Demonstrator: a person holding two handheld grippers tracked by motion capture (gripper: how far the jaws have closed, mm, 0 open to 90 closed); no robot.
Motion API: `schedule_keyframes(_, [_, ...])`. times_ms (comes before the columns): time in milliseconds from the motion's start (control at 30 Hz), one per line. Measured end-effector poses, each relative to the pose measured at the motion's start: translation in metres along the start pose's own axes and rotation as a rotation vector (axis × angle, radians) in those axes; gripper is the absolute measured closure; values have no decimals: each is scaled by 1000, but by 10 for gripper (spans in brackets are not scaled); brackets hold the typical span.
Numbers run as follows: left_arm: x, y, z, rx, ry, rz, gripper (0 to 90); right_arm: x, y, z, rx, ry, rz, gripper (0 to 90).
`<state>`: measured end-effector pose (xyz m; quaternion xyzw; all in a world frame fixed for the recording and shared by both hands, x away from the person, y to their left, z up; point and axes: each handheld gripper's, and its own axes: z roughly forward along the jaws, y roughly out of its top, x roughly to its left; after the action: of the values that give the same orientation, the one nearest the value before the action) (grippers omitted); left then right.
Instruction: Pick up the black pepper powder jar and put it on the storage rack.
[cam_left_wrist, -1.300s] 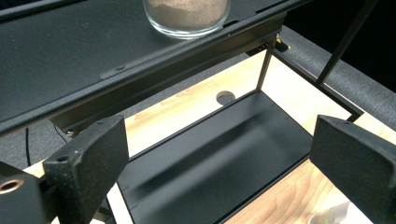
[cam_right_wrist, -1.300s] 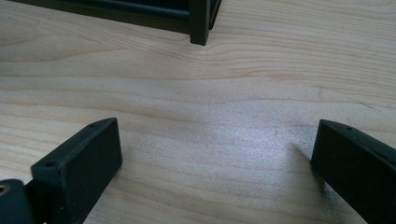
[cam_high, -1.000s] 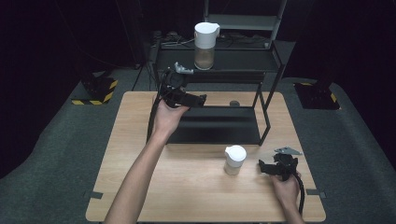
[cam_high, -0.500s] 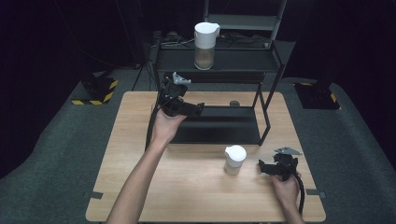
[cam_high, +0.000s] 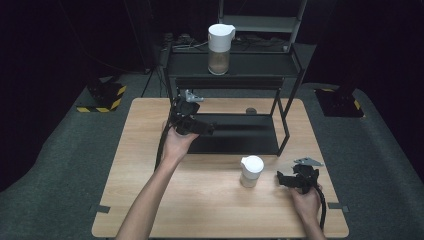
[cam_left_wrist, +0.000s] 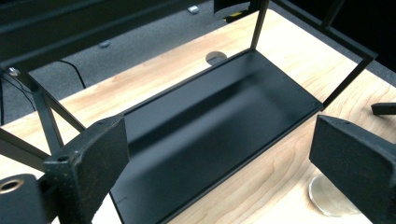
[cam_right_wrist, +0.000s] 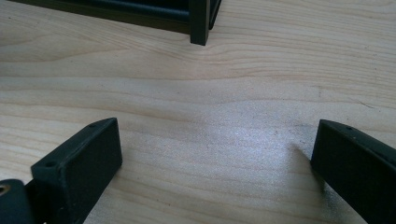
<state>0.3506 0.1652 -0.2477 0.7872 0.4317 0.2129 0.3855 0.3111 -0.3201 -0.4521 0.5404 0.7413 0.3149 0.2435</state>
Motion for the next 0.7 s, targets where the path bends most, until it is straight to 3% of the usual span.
schedule_keyframes(300, [2, -14, 6, 5, -11, -8, 45, 0, 0, 0, 1, 0, 0, 12])
schedule_keyframes(700, [-7, -28, 20, 36, 5, 19, 43, 0, 0, 0, 1, -1, 0, 12])
